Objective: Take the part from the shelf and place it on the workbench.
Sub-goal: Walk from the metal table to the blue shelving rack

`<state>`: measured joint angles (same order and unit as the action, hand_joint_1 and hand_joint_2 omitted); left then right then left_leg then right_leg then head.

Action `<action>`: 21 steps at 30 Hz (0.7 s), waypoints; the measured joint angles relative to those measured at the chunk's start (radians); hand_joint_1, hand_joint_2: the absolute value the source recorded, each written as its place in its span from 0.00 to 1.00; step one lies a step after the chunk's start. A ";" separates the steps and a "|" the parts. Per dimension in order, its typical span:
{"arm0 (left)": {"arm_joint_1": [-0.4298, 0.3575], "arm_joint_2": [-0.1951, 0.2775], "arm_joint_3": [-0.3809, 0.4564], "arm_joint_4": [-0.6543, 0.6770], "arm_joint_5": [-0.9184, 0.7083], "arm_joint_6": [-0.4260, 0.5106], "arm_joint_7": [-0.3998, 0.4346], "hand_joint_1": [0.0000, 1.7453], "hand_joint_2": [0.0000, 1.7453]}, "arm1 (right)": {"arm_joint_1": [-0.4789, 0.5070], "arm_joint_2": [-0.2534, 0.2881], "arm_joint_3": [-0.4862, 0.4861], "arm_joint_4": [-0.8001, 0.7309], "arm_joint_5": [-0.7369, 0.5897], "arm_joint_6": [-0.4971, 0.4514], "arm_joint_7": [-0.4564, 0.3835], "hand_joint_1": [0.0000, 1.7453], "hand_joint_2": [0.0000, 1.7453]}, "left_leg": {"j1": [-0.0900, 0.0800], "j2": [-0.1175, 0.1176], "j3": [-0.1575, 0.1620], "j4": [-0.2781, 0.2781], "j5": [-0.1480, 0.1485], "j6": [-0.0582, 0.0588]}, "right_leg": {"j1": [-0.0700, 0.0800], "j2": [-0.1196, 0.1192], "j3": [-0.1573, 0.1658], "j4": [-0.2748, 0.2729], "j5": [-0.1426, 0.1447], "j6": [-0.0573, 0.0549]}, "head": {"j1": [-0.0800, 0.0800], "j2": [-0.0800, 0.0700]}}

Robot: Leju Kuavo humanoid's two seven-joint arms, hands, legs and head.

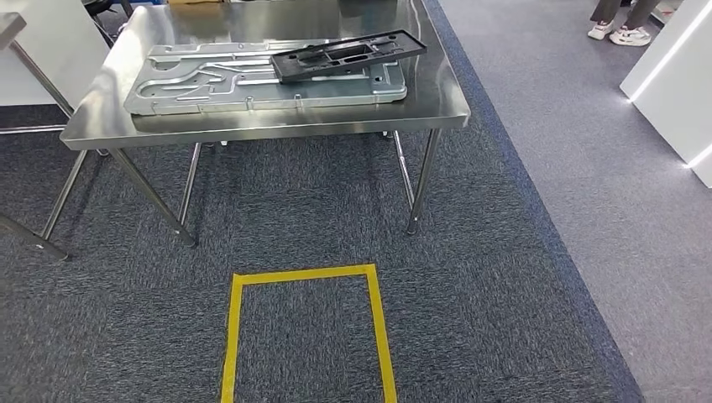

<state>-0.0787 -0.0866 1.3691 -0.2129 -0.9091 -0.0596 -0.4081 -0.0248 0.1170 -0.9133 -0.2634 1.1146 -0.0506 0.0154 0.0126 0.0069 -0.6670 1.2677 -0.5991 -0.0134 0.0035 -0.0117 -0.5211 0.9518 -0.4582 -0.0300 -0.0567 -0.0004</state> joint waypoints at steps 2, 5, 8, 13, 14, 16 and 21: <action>0.000 0.000 0.000 0.000 -0.001 0.000 0.001 0.00 0.00 | 0.001 -0.008 0.000 0.003 0.000 0.006 -0.001 0.00 0.00 | 0.007 0.000 0.041 0.004 0.051 -0.009 | -0.005 0.000 -0.045 0.020 0.018 0.008 | 0.000 0.000; -0.006 0.000 -0.001 0.000 -0.003 0.000 0.001 0.00 0.00 | 0.000 -0.012 0.000 0.004 0.000 0.011 -0.002 0.00 0.00 | 0.010 -0.002 0.195 -0.198 0.072 -0.010 | -0.008 0.001 -0.098 0.055 0.039 0.026 | 0.000 0.000; -0.010 0.000 -0.001 0.000 -0.006 0.000 0.002 0.00 0.00 | 0.000 -0.012 0.000 0.006 0.000 0.015 -0.002 0.00 0.00 | 0.004 -0.006 0.240 -0.293 0.041 0.010 | -0.008 0.001 -0.110 0.061 0.065 0.046 | 0.000 0.000; -0.009 0.000 -0.002 0.000 -0.013 -0.001 0.004 0.00 0.00 | 0.004 -0.009 0.000 0.008 0.004 0.018 -0.006 0.00 0.00 | 0.005 0.006 0.174 -0.292 0.101 0.046 | -0.017 0.008 -0.159 0.204 -0.104 0.068 | 0.000 0.000; -0.009 0.000 -0.002 0.000 -0.014 -0.001 0.004 0.00 0.00 | 0.005 -0.007 0.000 0.009 0.006 0.018 -0.007 0.00 0.00 | 0.003 0.006 0.157 -0.291 0.114 0.047 | -0.017 0.008 -0.170 0.270 -0.143 0.071 | 0.000 0.000; -0.008 0.000 -0.002 0.000 -0.015 -0.001 0.004 0.00 0.00 | 0.005 -0.004 0.000 0.009 0.009 0.017 -0.009 0.00 0.00 | 0.000 0.007 0.121 -0.285 0.139 0.045 | -0.016 0.008 -0.164 0.353 -0.141 0.071 | 0.000 0.000; -0.009 -0.001 -0.002 0.000 -0.018 0.001 0.005 0.00 0.00 | -0.002 -0.004 0.001 0.008 0.023 0.021 -0.023 0.00 0.00 | -0.005 0.007 0.052 -0.261 0.187 0.029 | -0.009 0.011 0.084 0.072 -0.085 0.047 | 0.000 0.000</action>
<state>-0.0873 -0.0872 1.3673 -0.2129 -0.9270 -0.0586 -0.4035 -0.0266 0.1133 -0.9125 -0.2549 1.1371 -0.0299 -0.0076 0.0077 0.0142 -0.6149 1.0068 -0.4119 0.0157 -0.0056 -0.0008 -0.4373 1.0234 -0.5437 0.0173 -0.0568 -0.0004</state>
